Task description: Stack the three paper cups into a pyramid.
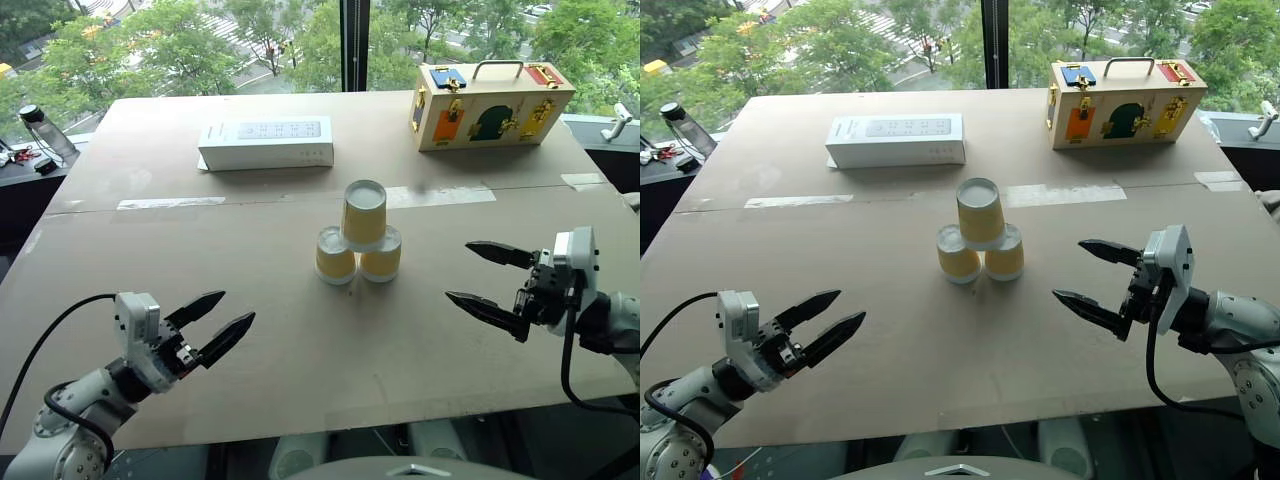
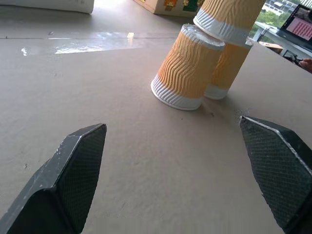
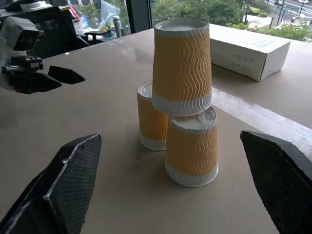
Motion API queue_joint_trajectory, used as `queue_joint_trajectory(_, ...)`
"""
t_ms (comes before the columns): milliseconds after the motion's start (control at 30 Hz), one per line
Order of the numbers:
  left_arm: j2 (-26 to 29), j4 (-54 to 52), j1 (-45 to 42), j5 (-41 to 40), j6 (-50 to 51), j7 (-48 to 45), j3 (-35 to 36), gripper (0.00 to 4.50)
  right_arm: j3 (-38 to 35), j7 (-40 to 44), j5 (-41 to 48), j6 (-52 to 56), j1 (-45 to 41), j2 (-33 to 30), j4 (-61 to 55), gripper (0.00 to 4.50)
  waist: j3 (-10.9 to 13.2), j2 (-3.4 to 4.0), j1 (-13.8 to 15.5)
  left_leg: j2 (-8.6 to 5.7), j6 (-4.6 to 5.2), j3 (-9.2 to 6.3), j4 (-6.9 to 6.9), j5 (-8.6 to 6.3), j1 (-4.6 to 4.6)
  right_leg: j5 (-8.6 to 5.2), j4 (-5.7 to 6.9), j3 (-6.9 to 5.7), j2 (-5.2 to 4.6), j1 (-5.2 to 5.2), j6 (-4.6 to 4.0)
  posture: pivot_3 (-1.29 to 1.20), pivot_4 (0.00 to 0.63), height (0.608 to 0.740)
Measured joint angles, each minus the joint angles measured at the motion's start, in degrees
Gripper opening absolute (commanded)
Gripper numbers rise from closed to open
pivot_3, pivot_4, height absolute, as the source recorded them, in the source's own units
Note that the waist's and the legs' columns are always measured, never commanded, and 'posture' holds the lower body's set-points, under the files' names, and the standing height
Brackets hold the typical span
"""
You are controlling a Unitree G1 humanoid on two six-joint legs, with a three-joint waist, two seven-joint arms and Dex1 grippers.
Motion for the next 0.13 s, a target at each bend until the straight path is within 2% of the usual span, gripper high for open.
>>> queue_joint_trajectory(133, 2.0, 3.4, 0.7, 1.5, -0.4, -2.0, 0.3, 4.50, -2.8, 2.6, -6.7, -9.0, 10.5, -0.5, 3.8, 4.49, 0.0, -0.04, -0.3, 0.05, -0.01, 0.10, 0.01, 0.00, 0.05, 0.00, 0.03, 0.03, -0.02, -0.01, 0.01, 0.00, 0.150, 0.740)
